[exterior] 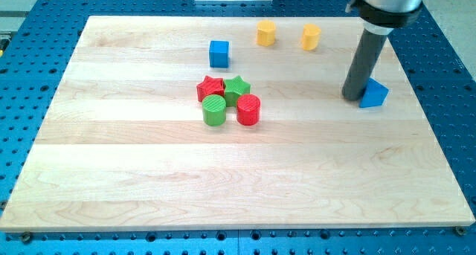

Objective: Put the blue cube to the right of the red circle

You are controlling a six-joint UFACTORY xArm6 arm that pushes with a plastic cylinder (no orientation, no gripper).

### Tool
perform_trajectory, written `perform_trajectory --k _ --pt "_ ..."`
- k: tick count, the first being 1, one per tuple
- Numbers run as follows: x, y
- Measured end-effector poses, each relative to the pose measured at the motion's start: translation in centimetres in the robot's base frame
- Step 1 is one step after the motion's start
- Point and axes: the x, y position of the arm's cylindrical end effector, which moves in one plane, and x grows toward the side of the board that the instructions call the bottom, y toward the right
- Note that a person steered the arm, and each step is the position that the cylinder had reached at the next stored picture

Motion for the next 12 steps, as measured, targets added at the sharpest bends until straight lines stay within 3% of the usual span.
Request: perform_trajectory --k 1,2,3,4,5,6,7,9,11,12 --pt "-2.2 -7.1" --pt "-8.0 -12.9" --pt "-8.9 -22.8" --pt "-8.4 -27.2" --pt "-6.8 -35.7" --pt "-8.3 -38.9" --pt "-10.8 -37.6" --pt "-10.9 -17.7" --pt "-10.6 -26.7" --pt "-10.6 -27.3"
